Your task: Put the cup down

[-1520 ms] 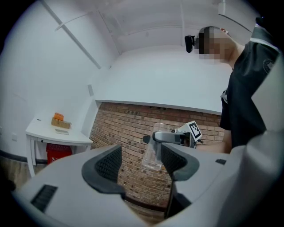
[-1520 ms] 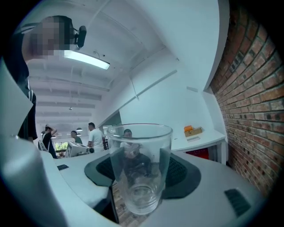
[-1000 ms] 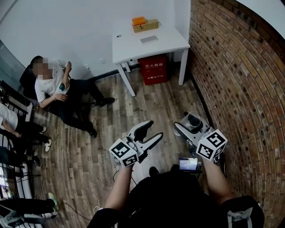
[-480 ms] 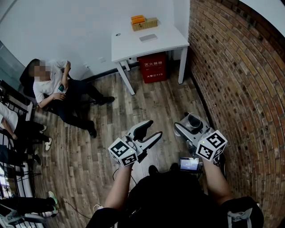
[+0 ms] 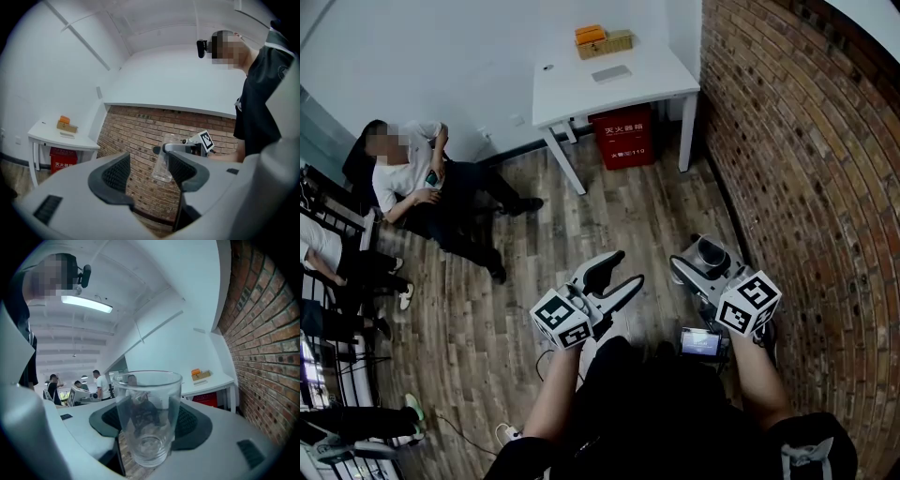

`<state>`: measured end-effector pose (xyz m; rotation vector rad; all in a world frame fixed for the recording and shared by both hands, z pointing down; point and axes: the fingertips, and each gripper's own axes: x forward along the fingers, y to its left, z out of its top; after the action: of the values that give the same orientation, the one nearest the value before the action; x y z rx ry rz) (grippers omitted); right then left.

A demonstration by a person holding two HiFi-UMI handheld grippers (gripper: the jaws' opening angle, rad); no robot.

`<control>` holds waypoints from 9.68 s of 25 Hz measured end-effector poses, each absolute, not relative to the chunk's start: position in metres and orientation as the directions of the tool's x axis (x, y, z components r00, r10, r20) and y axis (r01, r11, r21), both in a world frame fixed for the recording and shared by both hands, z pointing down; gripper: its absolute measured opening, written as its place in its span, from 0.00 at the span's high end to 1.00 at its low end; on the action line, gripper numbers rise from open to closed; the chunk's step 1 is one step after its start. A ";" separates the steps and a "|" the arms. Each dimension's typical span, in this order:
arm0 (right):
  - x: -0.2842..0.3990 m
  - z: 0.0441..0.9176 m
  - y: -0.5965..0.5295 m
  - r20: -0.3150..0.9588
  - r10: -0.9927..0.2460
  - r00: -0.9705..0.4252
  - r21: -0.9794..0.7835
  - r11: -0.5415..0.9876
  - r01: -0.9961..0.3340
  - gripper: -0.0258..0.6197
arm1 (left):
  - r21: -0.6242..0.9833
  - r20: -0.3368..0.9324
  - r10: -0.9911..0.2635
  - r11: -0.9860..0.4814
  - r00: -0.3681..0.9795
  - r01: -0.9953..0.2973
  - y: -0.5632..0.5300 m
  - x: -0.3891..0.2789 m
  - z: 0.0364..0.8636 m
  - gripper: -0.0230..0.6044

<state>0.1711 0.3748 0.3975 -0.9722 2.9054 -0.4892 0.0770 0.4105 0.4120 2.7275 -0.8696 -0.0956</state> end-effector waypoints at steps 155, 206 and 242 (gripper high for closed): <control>-0.129 0.572 -0.494 0.241 -0.536 -0.809 -0.021 0.831 -0.556 0.52 | 0.427 0.204 -0.695 -0.571 0.690 -0.701 -0.316 -0.135 0.491 0.55; 0.005 0.486 -0.398 0.250 -0.616 -0.747 -0.229 0.712 -0.663 0.64 | 0.353 0.111 -0.683 -0.652 0.722 -0.671 -0.285 -0.117 0.453 0.55; 0.015 0.428 -0.347 0.164 -0.654 -0.739 -0.215 0.707 -0.673 0.93 | 0.282 0.043 -0.673 -0.701 0.739 -0.655 -0.286 -0.105 0.432 0.81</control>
<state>0.0148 -0.3468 0.4283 -1.1570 2.9717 -0.4219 -0.1053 -0.2856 0.4325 2.6616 -1.0400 -0.0915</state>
